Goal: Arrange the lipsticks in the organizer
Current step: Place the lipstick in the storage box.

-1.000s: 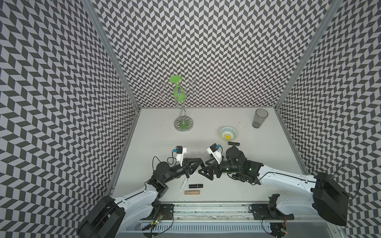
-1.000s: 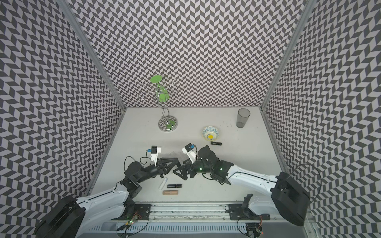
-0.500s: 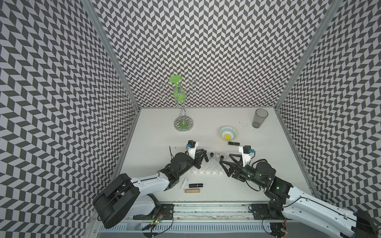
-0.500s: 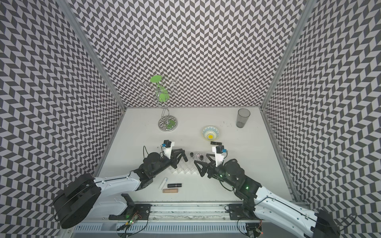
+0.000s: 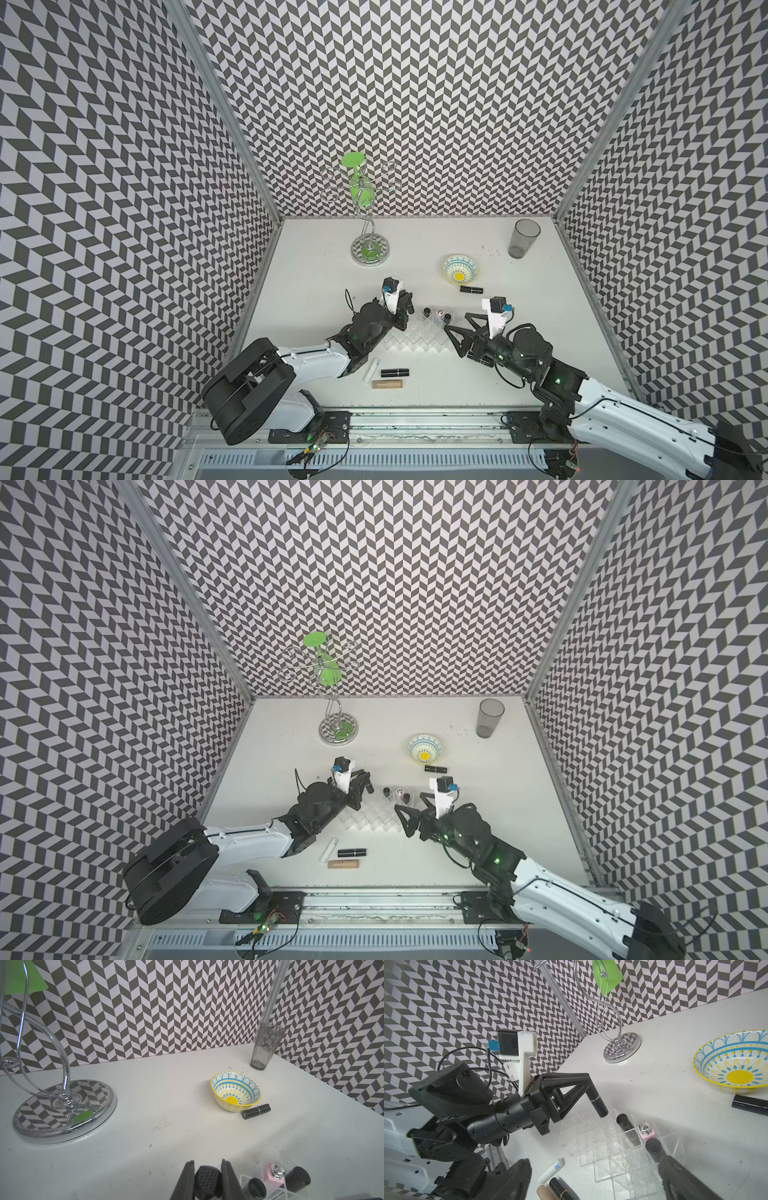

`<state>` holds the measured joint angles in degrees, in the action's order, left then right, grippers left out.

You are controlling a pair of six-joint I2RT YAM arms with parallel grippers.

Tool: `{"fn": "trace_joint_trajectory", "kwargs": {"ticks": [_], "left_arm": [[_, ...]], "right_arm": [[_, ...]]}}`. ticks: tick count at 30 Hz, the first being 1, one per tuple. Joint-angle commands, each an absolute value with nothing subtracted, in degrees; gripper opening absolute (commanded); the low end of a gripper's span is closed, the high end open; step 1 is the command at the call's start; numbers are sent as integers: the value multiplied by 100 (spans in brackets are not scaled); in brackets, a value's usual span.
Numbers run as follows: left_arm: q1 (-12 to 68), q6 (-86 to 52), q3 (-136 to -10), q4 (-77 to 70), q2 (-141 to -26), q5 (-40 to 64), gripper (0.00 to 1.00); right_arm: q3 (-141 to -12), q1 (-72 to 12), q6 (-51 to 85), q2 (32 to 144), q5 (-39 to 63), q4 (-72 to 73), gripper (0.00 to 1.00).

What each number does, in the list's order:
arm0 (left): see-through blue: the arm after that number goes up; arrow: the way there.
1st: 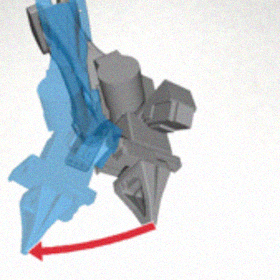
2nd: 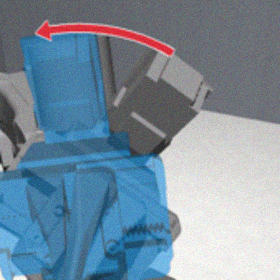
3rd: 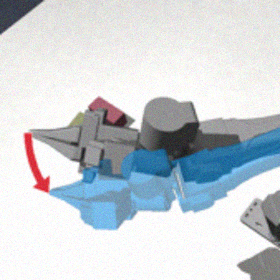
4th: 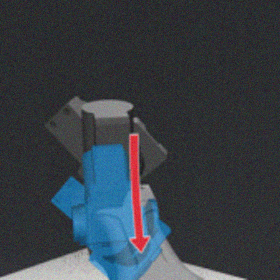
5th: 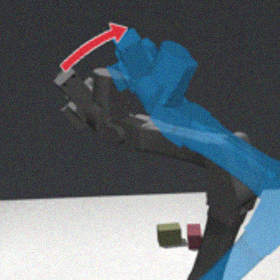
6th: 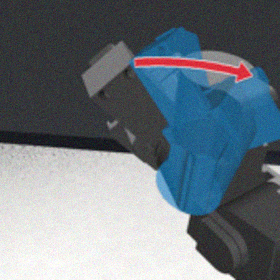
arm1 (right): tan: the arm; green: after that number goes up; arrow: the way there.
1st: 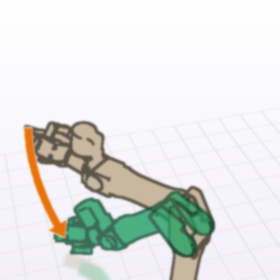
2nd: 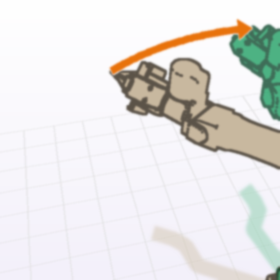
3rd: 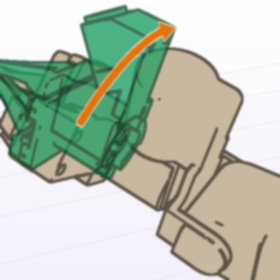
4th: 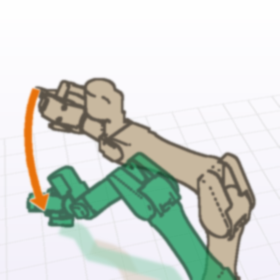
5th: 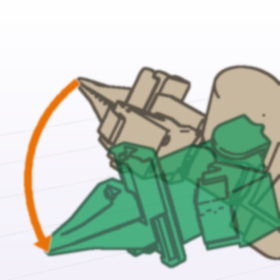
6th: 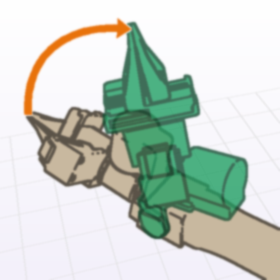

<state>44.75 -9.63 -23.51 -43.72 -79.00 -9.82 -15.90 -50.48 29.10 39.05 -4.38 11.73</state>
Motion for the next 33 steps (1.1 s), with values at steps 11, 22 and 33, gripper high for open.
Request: {"fn": "trace_joint_trajectory", "kwargs": {"ticks": [11,22,33], "left_arm": [[4878,-498,-2468,-4836,-8463,-1422,0],[5515,-89,-2121,-5372,-8747,-2212,4],[5561,-303,-2145,-5362,-9150,-2359,32]], "right_arm": [[-1521,-4983,2731,3897,-554,1370,100],[-1433,-4966,2716,3955,-553,1482,99],[-1419,-4934,2726,4078,-479,1538,100]]}}
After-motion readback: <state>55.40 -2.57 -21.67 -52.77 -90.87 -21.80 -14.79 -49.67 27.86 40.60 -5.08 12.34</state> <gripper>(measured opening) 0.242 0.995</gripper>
